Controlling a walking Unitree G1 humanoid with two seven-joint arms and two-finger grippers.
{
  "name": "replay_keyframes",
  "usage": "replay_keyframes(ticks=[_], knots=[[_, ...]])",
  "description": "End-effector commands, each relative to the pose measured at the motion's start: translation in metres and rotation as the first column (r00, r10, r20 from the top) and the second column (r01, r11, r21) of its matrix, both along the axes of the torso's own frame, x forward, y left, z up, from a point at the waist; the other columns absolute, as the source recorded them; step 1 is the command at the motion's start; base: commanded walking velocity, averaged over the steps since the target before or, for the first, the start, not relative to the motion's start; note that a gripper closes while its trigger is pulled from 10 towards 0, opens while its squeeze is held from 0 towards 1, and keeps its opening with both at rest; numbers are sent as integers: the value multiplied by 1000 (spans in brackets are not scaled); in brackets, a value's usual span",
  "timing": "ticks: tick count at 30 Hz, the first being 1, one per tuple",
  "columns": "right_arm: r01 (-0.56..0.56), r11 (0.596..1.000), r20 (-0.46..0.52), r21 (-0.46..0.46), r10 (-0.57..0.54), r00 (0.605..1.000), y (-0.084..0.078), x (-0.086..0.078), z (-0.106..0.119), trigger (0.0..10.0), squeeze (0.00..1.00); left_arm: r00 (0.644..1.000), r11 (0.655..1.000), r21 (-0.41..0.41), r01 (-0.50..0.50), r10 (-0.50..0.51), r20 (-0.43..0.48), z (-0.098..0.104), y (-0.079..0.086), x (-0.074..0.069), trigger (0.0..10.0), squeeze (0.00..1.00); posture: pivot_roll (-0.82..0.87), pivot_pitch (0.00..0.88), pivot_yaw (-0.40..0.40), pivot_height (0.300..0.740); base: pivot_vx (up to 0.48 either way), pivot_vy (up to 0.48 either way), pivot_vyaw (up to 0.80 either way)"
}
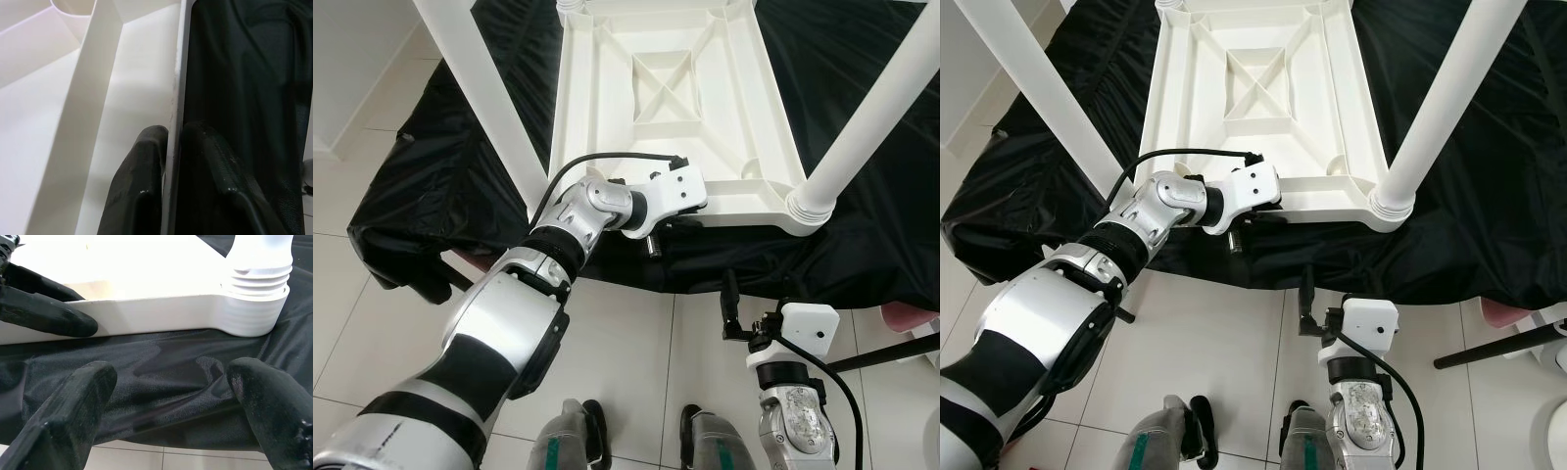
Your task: Building children table
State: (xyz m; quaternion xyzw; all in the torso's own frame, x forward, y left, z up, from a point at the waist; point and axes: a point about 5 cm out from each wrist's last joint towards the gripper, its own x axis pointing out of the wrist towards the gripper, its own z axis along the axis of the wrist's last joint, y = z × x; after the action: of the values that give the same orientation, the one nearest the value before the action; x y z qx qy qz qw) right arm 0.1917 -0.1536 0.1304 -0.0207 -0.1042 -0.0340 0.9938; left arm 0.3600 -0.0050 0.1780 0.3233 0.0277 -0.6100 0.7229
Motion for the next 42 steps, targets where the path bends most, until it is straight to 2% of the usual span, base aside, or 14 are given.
replay_keyframes(ticks=[1,4,5,10,11,12,15,18,21,25,32,40,42], knots=[[-3,1000,-34,-5,2,999,0,0,-6,10000,0,914,939,151,309,-248,-322,-47,4,-32,10000,0,-131,202,128,740,0,0,0],[-3,1000,-35,-8,3,999,-1,0,-6,10000,0,904,931,150,332,-269,-331,-51,1,-37,10000,0,-130,203,128,740,0,0,0],[-3,1000,-35,-9,2,999,-1,0,-6,10000,0,900,928,153,341,-275,-338,-53,1,-38,0,0,-132,201,126,740,0,0,0],[-3,1000,-34,-11,2,999,-1,1,-6,10000,0,892,913,175,368,-294,-344,-57,2,-41,0,0,-133,200,127,740,0,0,0],[-2,1000,-33,-12,2,999,-2,2,-5,10000,0,892,902,203,380,-299,-340,-60,2,-43,10000,0,-133,198,129,740,0,0,0],[-2,1000,-31,-13,2,1000,-2,2,-5,10000,0,891,889,232,394,-307,-335,-64,3,-44,10000,0,-133,194,131,740,0,0,0],[-2,1000,-29,-14,2,1000,-2,3,-5,10000,0,889,878,255,406,-315,-332,-66,4,-46,10000,0,-133,194,131,740,0,0,0],[1,1000,-24,-10,-2,1000,-3,4,-4,10000,0,875,842,300,448,-344,-341,-75,6,-51,10000,0,-137,185,136,740,0,0,0],[4,1000,-23,-7,-5,1000,-4,4,-4,10000,0,871,833,310,458,-352,-343,-77,7,-53,10000,0,-137,185,137,740,0,0,0],[17,1000,-17,9,-16,1000,-5,5,-3,10000,0,831,787,322,527,-397,-389,-87,12,-62,10000,0,-140,181,143,740,0,0,0],[22,1000,-14,21,-22,1000,-6,6,-3,10000,0,823,776,327,540,-406,-397,-91,12,-65,10000,0,-138,176,148,740,0,0,0],[20,999,-13,25,-20,1000,-6,7,-3,10000,0,826,778,324,538,-410,-387,-89,11,-65,10000,0,-134,176,147,740,0,0,0],[17,999,-11,28,-17,1000,-5,7,-3,10000,0,833,795,306,525,-405,-378,-86,8,-63,10000,0,-130,175,143,740,0,0,0]])
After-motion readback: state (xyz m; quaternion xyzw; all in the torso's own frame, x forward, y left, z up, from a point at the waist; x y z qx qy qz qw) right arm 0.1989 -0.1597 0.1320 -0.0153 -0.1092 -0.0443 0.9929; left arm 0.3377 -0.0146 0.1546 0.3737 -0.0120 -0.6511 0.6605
